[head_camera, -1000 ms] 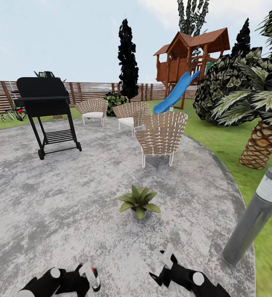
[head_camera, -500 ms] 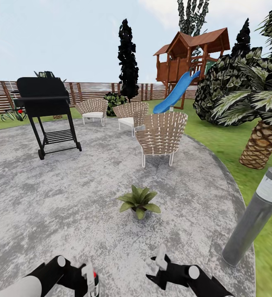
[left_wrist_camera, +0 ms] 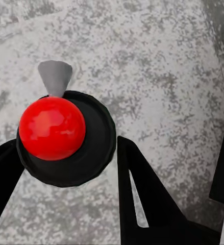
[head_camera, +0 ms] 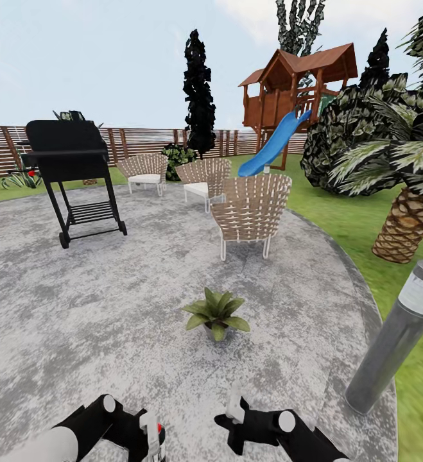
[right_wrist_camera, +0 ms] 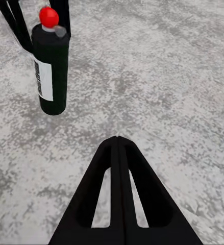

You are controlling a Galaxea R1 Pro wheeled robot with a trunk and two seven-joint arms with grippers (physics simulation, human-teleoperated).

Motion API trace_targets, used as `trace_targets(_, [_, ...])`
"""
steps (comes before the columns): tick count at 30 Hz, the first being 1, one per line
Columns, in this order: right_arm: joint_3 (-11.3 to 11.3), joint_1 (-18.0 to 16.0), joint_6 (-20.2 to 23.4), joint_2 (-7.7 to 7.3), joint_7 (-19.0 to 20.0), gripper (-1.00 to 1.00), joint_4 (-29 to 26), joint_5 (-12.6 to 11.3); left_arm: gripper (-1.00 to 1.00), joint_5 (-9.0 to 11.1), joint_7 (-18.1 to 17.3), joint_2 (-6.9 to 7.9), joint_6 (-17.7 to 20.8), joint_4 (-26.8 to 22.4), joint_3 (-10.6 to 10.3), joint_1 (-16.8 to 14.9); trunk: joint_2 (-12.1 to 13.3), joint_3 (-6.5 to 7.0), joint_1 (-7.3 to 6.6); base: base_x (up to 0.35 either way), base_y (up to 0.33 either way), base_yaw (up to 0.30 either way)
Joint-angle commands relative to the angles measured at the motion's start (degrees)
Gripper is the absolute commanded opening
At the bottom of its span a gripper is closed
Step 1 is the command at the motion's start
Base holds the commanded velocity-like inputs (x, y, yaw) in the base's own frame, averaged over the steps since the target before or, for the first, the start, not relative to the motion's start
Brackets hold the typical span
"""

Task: Pick up the pesticide atomizer in the garden and spray insectifuge to fully cover both potted plants in the garden.

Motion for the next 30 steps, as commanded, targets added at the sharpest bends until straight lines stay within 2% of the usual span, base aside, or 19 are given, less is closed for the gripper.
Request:
trace_targets(1, [-0.1, 0.0, -0.3, 0.71, 0.0, -1.00, -0.1, 1.2, -1.00, -0.7, -0.8, -0.34, -0.6, -1.4, 0.1, 0.0, 0.0, -0.06, -0.01, 0.000, 0.000, 0.000])
trace_targets(2, [0.0, 0.0, -0.3, 1.24, 0.0, -1.00, -0.1, 1.5, -1.00, -0.7, -1.3, -0.79, -0.5, -2.0, 0.0, 0.0, 0.0, -0.06, -0.01, 0.000, 0.000, 0.000])
trace_targets(3, [0.0, 0.0, -0.3, 1.81, 0.0, -1.00, 0.0, 1.6, -1.00, -0.8, -1.5, -2.03, -0.5, -2.8, -0.7, 0.0, 0.0, -0.06, -0.01, 0.000, 0.000, 0.000])
trace_targets(6, [0.0, 0.0, -0.3, 2.45, 0.0, -1.00, 0.1, 1.6, -1.00, -0.8, -1.5, -2.57, 0.0, -3.8, -2.8, 0.0, 0.0, -0.06, -0.01, 0.000, 0.000, 0.000])
trace_targets(8, [0.0, 0.0, -0.3, 3.10, 0.0, -1.00, 0.1, 1.6, -1.00, -0.7, -1.6, -2.70, 1.9, -4.7, -3.5, 0.0, 0.0, -0.06, -0.01, 0.000, 0.000, 0.000])
trace_targets(16, [0.1, 0.0, -0.3, 3.41, 0.0, -1.00, 0.1, 1.6, -1.00, -0.6, -3.6, -3.19, 2.6, -6.7, -3.8, 0.0, 0.0, -0.06, -0.01, 0.000, 0.000, 0.000])
trace_targets(26, [0.0, 0.0, -0.4, 3.42, 0.0, -1.00, 0.3, 1.7, -1.00, -0.5, -4.2, -5.32, 2.3, -7.7, -3.8, 0.0, 0.0, -0.06, -0.01, 0.000, 0.000, 0.000])
trace_targets(30, [0.0, 0.0, -0.4, 3.42, 0.0, -1.00, 0.3, 1.7, -1.00, -0.5, -4.5, -5.61, 2.2, -7.7, -3.8, 0.0, 0.0, -0.06, -0.01, 0.000, 0.000, 0.000])
